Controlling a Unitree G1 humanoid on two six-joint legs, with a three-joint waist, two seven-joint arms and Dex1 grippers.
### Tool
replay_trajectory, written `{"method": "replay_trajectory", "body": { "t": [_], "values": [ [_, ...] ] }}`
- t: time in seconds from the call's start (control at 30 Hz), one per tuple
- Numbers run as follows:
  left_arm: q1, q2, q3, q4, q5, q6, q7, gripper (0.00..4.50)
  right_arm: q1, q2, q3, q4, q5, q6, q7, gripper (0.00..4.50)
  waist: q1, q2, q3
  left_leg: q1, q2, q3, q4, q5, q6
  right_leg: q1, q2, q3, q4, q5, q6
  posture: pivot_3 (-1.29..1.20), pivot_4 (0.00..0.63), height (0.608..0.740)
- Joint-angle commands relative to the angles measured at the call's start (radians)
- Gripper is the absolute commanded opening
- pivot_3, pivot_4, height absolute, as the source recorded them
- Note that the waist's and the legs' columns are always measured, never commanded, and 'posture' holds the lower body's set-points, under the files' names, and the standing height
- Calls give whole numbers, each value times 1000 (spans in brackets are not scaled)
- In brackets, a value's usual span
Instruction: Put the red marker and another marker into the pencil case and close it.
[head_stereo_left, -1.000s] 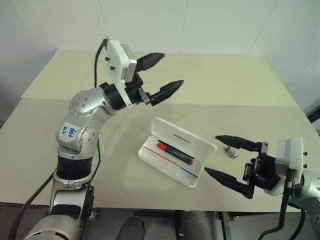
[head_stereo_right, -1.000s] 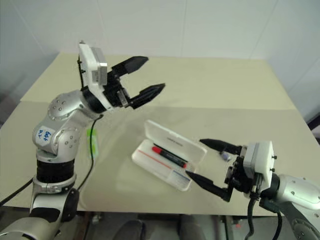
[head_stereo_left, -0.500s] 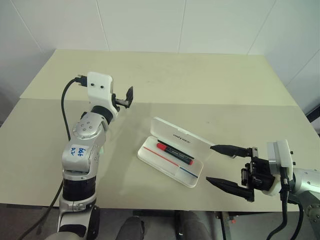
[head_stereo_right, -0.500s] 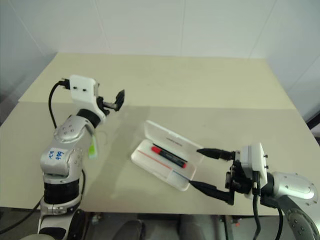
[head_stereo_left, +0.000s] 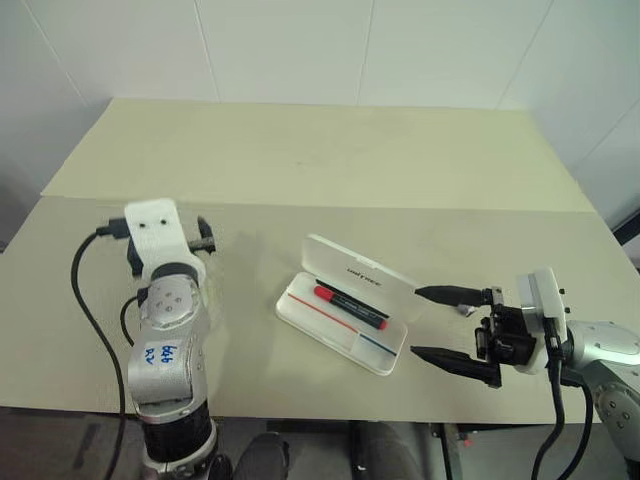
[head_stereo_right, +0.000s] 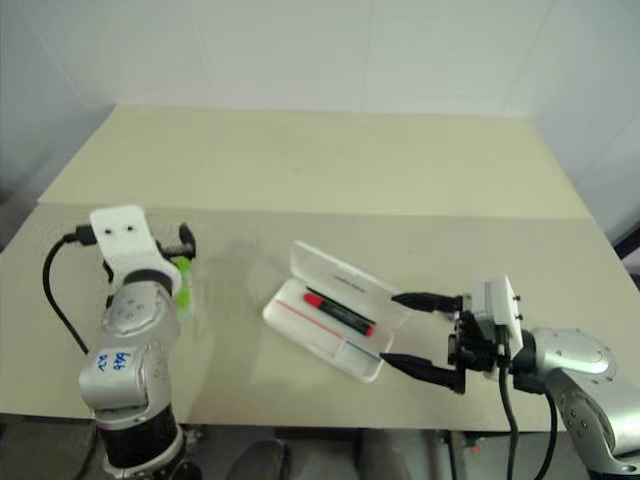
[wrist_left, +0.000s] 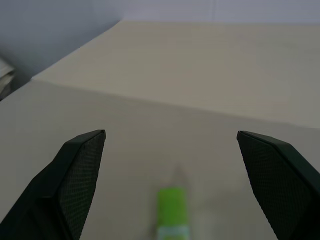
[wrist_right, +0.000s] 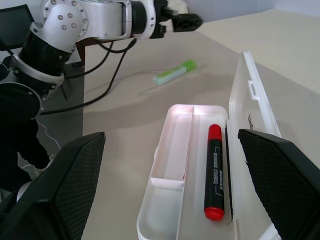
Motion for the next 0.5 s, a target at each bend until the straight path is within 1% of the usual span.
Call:
{"method": "replay_trajectory", "body": {
  "t": [0.03,0.13,0.23,0.37,0.5],
  "values": [
    [22,-36,30,-81,29,47,18,4479,20,2,-11,-9,-6,-27,21,4500,5,0,0,0,0,0,0,0,0,0,0,0,0,0,0,0,150,740],
    [49,-76,32,-103,57,76,39,4479,34,14,-7,-18,-12,-28,5,4500,9,0,0,0,0,0,1,0,0,1,0,0,-1,0,0,0,150,740],
    [45,-103,44,-107,73,89,53,4479,37,20,-8,-26,-14,-25,-4,4500,14,0,0,0,0,0,1,0,0,1,0,0,-1,0,0,0,150,740],
    [36,-143,87,-72,53,91,40,4479,39,20,-9,-30,-18,-25,-10,4500,17,0,0,0,0,1,1,0,0,1,0,0,-1,0,0,0,150,740],
    [24,-149,92,-25,5,31,-12,4479,43,22,-11,-36,-18,-24,-22,4500,17,0,0,0,0,1,1,0,0,1,0,0,-2,0,-1,0,150,740]
  ]
}}
